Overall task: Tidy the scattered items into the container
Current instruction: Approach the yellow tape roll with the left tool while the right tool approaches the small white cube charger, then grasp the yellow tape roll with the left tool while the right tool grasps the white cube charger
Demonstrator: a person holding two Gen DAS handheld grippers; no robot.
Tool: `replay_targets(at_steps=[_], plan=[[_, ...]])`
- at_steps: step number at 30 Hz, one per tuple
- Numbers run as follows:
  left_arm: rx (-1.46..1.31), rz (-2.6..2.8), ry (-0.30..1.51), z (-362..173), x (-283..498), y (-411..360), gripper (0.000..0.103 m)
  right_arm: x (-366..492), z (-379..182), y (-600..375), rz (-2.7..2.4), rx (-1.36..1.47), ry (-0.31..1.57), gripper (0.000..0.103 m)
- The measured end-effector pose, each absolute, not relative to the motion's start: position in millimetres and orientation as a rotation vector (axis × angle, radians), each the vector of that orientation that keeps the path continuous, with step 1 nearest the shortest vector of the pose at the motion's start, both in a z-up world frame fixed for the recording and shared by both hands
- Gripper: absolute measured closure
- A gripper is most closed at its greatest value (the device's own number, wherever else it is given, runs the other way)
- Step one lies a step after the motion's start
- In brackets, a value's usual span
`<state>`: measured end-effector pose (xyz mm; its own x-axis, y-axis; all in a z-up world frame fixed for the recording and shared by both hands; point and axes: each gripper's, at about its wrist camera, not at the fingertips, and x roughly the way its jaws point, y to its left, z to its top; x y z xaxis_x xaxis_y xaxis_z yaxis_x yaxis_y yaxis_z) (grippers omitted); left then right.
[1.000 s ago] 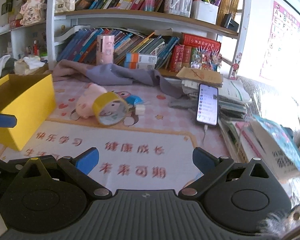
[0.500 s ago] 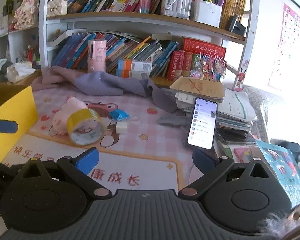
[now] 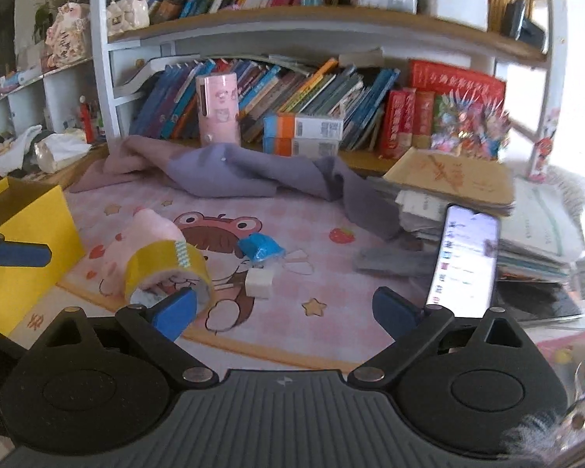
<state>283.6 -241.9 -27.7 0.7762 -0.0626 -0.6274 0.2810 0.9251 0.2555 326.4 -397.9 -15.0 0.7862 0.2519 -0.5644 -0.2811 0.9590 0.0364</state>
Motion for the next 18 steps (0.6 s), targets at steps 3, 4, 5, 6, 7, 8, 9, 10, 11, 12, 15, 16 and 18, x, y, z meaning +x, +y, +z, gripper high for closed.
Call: replay_targets(at_steps=[3,4,5,6,7,8,9,10,11,12,15,16,18], plan=[[0.373,-0.196,0.659,-34.0,302.6,-244.3,0.000,352.5,-24.5,-396.1,0.327,-0.024,0.634,0.015],[0.386,-0.203,0.661,-37.1,308.7,-244.9,0.000,362.2,-28.5,-394.7,0.340,-0.019,0.647,0.018],[0.405,-0.207,0.666,-41.0,314.3,-245.7,0.000,371.3,-32.8,-393.3,0.349,-0.014,0.659,0.019],[0.428,-0.208,0.672,-45.1,320.0,-246.9,0.000,380.2,-37.0,-391.7,0.355,-0.009,0.670,0.020],[0.448,-0.211,0.678,-48.9,324.5,-247.8,0.000,388.1,-41.1,-391.3,0.359,-0.005,0.681,0.021],[0.467,-0.215,0.684,-52.4,328.9,-248.8,0.000,398.4,-46.5,-390.0,0.363,0.000,0.698,0.022],[0.486,-0.220,0.689,-56.1,333.1,-249.6,0.000,406.0,-50.6,-388.9,0.365,0.003,0.712,0.023],[0.502,-0.221,0.695,-59.1,336.5,-249.9,0.000,412.4,-54.3,-388.1,0.368,0.006,0.723,0.023],[0.513,-0.219,0.703,-61.8,339.9,-250.2,0.000,420.4,-59.3,-386.5,0.374,0.008,0.735,0.024],[0.520,-0.217,0.713,-64.3,343.8,-250.4,0.000,426.5,-64.0,-384.4,0.381,0.005,0.744,0.024],[0.512,-0.223,0.733,-68.6,351.5,-249.5,0.000,441.8,-78.3,-376.1,0.398,-0.014,0.771,0.030],[0.504,-0.231,0.739,-69.5,353.1,-249.3,0.000,446.0,-82.4,-373.2,0.403,-0.019,0.781,0.034],[0.484,-0.254,0.753,-70.5,354.7,-250.2,0.000,452.8,-89.5,-367.1,0.418,-0.026,0.797,0.039]])
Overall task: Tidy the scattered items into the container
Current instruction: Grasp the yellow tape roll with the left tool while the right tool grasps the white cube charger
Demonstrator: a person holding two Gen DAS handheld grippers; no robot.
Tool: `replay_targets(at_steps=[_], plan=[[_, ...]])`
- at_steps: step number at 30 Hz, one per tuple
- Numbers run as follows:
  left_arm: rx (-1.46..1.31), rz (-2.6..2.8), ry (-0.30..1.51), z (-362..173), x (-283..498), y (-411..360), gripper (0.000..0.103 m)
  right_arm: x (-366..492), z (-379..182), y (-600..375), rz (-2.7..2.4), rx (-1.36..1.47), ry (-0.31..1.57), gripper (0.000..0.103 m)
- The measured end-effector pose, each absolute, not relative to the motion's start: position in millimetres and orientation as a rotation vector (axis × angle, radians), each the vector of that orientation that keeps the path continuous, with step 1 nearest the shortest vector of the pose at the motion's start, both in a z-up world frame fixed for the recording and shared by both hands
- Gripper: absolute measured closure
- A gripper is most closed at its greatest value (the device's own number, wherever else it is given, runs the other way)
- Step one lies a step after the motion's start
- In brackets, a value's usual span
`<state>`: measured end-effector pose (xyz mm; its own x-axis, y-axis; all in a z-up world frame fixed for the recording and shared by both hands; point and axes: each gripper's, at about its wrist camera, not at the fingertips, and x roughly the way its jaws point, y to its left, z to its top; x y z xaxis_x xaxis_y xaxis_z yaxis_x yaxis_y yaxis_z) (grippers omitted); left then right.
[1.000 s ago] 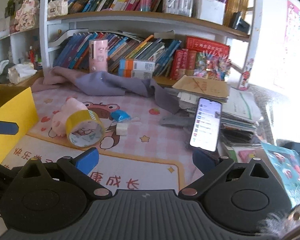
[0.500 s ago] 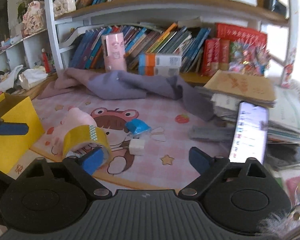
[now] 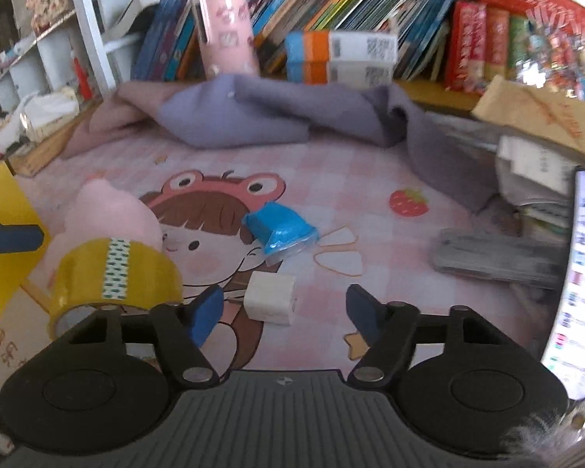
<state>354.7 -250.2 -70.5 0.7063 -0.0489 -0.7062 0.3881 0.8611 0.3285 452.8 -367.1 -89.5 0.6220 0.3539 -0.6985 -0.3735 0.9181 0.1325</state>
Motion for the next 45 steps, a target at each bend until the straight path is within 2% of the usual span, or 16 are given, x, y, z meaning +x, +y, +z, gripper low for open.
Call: replay_targets(at_steps=[4,14,16,18,19,22,25,27,32,35,40,45], plan=[[0.433,-0.309,0.786,-66.7,350.8,-256.9,0.001,458.8,-98.7,-358.6,0.435,-0.039,0.817,0.053],[0.406,-0.304,0.750,-50.4,343.6,-254.7,0.001,456.3,-93.2,-372.3,0.433,-0.019,0.789,0.053],[0.413,-0.284,0.762,-50.4,351.8,-248.3,0.010,457.4,-93.4,-368.8,0.468,-0.023,0.790,0.053],[0.408,-0.285,0.803,-53.5,363.8,-242.3,0.034,458.2,-95.1,-362.7,0.486,-0.036,0.795,0.053],[0.412,-0.281,0.819,-56.4,368.8,-240.9,0.038,458.8,-96.7,-360.1,0.491,-0.042,0.798,0.053],[0.432,-0.278,0.834,-65.4,377.4,-239.2,0.045,460.1,-100.6,-356.8,0.459,-0.060,0.818,0.062],[0.436,-0.267,0.843,-69.8,376.9,-238.6,0.049,457.3,-98.4,-366.1,0.437,-0.049,0.822,0.062],[0.401,-0.279,0.871,-66.9,373.8,-237.8,0.054,453.4,-96.1,-374.3,0.427,-0.045,0.822,0.062],[0.311,-0.333,0.924,-61.1,359.2,-241.2,0.055,441.0,-90.4,-387.2,0.429,-0.069,0.806,0.062],[0.347,-0.330,0.923,-68.0,356.2,-247.3,0.051,438.0,-93.2,-385.5,0.441,-0.099,0.799,0.061],[0.346,-0.300,0.916,-74.1,361.8,-251.1,0.051,441.1,-97.5,-379.4,0.446,-0.115,0.797,0.053],[0.349,-0.269,0.891,-75.9,363.5,-257.4,0.051,443.0,-103.9,-374.8,0.433,-0.151,0.814,0.050]])
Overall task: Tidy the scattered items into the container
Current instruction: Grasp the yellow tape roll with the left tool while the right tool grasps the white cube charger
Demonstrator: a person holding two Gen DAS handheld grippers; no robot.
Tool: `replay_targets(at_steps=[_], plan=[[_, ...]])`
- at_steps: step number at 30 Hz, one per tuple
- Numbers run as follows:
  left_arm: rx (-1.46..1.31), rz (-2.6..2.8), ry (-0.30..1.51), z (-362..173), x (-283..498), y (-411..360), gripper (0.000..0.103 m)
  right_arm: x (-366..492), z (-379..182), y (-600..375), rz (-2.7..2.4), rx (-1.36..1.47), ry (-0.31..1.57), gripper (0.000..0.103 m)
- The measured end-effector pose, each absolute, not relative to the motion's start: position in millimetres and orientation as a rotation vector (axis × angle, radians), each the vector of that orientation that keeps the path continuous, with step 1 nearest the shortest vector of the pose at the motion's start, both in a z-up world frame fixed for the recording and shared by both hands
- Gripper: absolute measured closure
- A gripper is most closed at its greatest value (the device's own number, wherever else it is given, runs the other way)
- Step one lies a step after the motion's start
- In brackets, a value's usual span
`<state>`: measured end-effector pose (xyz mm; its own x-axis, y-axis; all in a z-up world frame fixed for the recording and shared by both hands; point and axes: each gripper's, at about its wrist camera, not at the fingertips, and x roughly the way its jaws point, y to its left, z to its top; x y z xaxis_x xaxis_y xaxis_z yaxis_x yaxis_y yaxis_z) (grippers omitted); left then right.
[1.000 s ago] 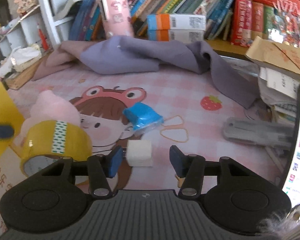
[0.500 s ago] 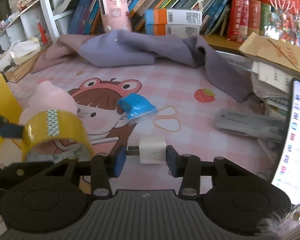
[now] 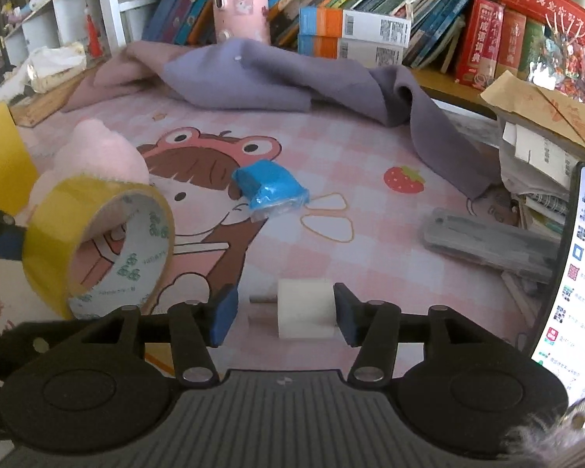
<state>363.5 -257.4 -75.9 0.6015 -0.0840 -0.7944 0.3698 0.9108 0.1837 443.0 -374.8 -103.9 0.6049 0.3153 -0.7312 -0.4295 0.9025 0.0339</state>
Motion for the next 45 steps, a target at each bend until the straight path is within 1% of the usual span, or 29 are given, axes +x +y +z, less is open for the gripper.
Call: replay_targets(at_steps=[5,8,10,12,13,14,15,20,22,23,24,25,27,34,45], plan=[[0.329,-0.217,0.882,-80.0,365.2,-258.9,0.051,437.6,-104.0,-377.7,0.422,-0.149,0.821,0.049],[0.298,-0.199,0.871,-78.3,366.6,-256.2,0.051,435.1,-104.8,-378.8,0.417,-0.152,0.809,0.051],[0.289,-0.188,0.864,-76.8,366.6,-256.0,0.051,435.4,-104.4,-379.6,0.413,-0.149,0.806,0.056],[0.268,-0.187,0.862,-74.3,367.0,-255.5,0.051,435.3,-104.6,-380.8,0.413,-0.150,0.804,0.057],[0.259,-0.190,0.861,-73.1,367.0,-256.3,0.048,434.7,-104.8,-381.2,0.413,-0.151,0.803,0.057],[0.257,-0.192,0.857,-71.8,366.7,-257.8,0.040,434.3,-104.7,-381.2,0.412,-0.153,0.803,0.057],[0.263,-0.190,0.848,-70.7,366.1,-259.6,0.038,434.7,-104.7,-381.2,0.411,-0.154,0.803,0.057],[0.271,-0.152,0.831,-70.4,367.9,-259.4,0.037,436.0,-105.2,-382.4,0.401,-0.150,0.796,0.057],[0.253,-0.129,0.838,-71.7,369.6,-255.3,0.040,435.9,-105.7,-382.1,0.401,-0.151,0.793,0.057],[0.233,-0.120,0.843,-72.4,370.7,-252.5,0.047,435.6,-106.1,-381.6,0.402,-0.155,0.789,0.057],[0.213,-0.121,0.849,-73.2,371.3,-250.2,0.061,435.4,-106.4,-381.5,0.405,-0.154,0.787,0.059],[0.200,-0.121,0.856,-74.4,372.0,-248.3,0.061,435.1,-106.4,-381.2,0.412,-0.156,0.786,0.062],[0.196,-0.121,0.859,-74.4,371.4,-246.9,0.062,434.3,-105.9,-379.6,0.414,-0.168,0.784,0.062],[0.184,-0.177,0.834,-55.2,358.8,-248.0,0.063,426.4,-95.5,-382.2,0.450,-0.149,0.785,0.063],[0.128,-0.211,0.860,-31.4,329.8,-239.2,0.063,388.6,-67.4,-400.0,0.507,-0.063,0.807,0.063]])
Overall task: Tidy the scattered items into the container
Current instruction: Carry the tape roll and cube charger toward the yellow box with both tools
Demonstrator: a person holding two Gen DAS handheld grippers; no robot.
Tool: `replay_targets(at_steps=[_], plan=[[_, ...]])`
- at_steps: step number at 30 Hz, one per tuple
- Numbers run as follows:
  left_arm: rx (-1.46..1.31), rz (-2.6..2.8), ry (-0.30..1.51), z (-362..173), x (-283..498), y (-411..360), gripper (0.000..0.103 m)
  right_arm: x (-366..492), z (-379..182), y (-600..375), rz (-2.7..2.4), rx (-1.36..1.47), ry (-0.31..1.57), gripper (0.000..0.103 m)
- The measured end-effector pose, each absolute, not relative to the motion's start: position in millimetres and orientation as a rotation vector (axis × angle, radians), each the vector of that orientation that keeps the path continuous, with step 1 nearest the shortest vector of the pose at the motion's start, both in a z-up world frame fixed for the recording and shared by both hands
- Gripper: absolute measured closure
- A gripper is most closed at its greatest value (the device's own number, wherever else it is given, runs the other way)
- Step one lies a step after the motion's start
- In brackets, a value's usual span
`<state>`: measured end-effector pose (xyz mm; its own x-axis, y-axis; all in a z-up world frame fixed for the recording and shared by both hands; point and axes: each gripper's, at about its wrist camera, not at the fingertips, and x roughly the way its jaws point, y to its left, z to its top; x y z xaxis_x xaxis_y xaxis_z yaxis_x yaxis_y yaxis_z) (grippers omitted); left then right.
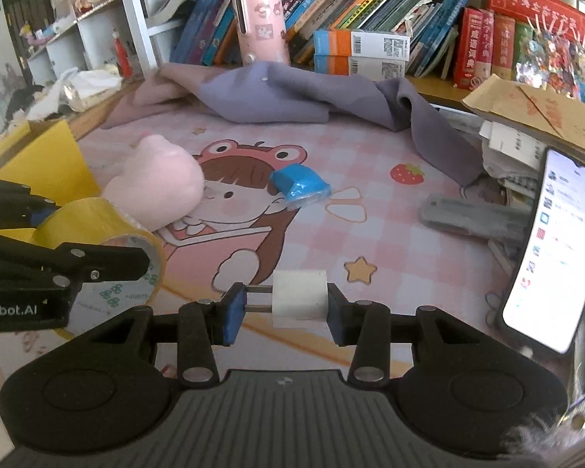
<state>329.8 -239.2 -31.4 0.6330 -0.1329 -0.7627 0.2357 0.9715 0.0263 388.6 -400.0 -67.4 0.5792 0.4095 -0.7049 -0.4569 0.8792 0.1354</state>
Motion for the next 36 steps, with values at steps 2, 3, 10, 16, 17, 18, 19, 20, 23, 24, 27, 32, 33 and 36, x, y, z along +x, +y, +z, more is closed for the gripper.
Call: replay_targets(at_steps=[2,3,10,16,17,18,19,20,23,24,27,32,33,36], plan=[[0.129,-0.227,0.861,-26.2,321.9,-237.9,0.063,380.3,-62.8,-404.6,0.515,-0.054,0.812,0.063],[0.132,-0.236,0.861,-23.7,318.1,-237.2,0.063,375.6,-60.2,-407.0,0.522,-0.049,0.815,0.063],[0.121,-0.268,0.859,-2.7,289.4,-226.8,0.063,342.1,-40.9,-412.2,0.578,-0.025,0.828,0.063],[0.099,-0.304,0.853,9.6,264.5,-219.9,0.063,313.6,-25.7,-404.7,0.607,-0.025,0.830,0.063],[0.094,-0.313,0.849,10.8,260.4,-219.2,0.063,310.1,-23.9,-403.4,0.609,-0.029,0.829,0.063],[0.090,-0.323,0.846,12.1,255.8,-218.5,0.063,305.6,-21.6,-401.2,0.610,-0.033,0.828,0.063],[0.086,-0.332,0.840,13.2,251.1,-217.7,0.063,301.5,-19.1,-399.2,0.609,-0.037,0.827,0.063],[0.082,-0.342,0.833,14.4,246.6,-216.4,0.063,298.1,-16.7,-397.3,0.606,-0.039,0.826,0.063],[0.071,-0.365,0.808,18.8,233.8,-208.9,0.063,288.8,-8.5,-391.5,0.588,-0.050,0.812,0.063],[0.064,-0.370,0.800,19.9,229.9,-204.9,0.063,284.2,-4.8,-388.6,0.576,-0.057,0.803,0.063],[0.034,-0.383,0.781,20.7,218.1,-189.7,0.063,271.3,3.4,-380.8,0.543,-0.067,0.780,0.063],[0.011,-0.397,0.748,21.9,199.1,-162.0,0.063,246.6,12.1,-360.3,0.493,-0.080,0.764,0.063],[0.007,-0.399,0.740,22.6,194.3,-155.7,0.063,241.4,13.4,-355.7,0.487,-0.082,0.761,0.063],[-0.004,-0.405,0.720,23.6,177.6,-134.5,0.063,225.3,16.6,-337.1,0.475,-0.090,0.754,0.063]])
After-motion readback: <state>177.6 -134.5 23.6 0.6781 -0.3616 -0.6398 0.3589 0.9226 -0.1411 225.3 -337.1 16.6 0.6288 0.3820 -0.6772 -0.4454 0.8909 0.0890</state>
